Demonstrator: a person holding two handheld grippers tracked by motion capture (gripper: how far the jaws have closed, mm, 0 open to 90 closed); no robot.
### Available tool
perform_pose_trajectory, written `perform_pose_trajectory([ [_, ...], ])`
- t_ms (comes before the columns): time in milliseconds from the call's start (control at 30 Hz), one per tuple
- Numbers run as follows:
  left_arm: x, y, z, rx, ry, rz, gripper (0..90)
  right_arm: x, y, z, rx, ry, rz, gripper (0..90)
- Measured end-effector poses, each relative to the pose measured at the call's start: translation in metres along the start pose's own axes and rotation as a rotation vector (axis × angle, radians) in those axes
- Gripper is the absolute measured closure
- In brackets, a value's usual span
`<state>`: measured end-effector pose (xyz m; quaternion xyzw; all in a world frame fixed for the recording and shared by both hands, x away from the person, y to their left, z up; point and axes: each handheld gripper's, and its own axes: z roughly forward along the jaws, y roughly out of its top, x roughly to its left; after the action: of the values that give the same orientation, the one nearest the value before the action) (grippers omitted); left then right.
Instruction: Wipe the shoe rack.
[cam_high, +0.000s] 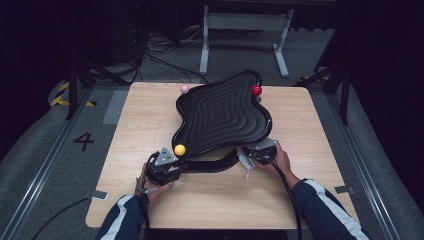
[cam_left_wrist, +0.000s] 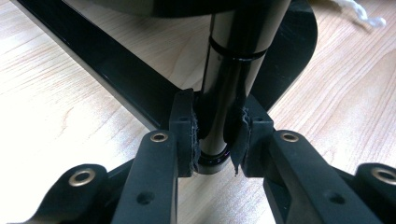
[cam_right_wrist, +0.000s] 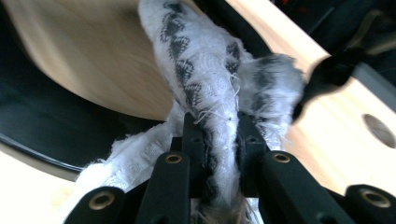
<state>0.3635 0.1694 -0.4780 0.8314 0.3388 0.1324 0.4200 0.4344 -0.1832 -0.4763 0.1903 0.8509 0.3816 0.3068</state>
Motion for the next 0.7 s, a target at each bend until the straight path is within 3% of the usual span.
perform_pose_trajectory([
  [67,-0.001,0.0,0.0,-0.003,-0.005,-0.001,72.2,-0.004,-0.002,0.0,0.005,-0.014,-0.005,78.7],
  [133,-0.001,0.0,0.0,0.0,-0.01,0.019,72.0,-0.008,-0.003,0.001,0.007,0.0,0.022,78.8],
  [333,-0.003,0.0,0.001,-0.002,-0.006,0.004,72.0,-0.005,-0.002,0.0,-0.011,0.052,0.044,78.7],
  [467,-0.008,0.0,0.001,-0.003,-0.015,-0.001,72.0,0.017,0.005,-0.001,-0.002,0.122,-0.002,78.3],
  [567,-0.009,0.0,0.001,-0.003,-0.014,0.0,71.8,0.029,0.01,-0.005,-0.013,0.174,0.003,78.4],
  [700,-0.009,0.0,0.001,0.001,-0.016,0.01,71.7,0.043,0.014,-0.01,-0.021,0.195,-0.02,78.5],
])
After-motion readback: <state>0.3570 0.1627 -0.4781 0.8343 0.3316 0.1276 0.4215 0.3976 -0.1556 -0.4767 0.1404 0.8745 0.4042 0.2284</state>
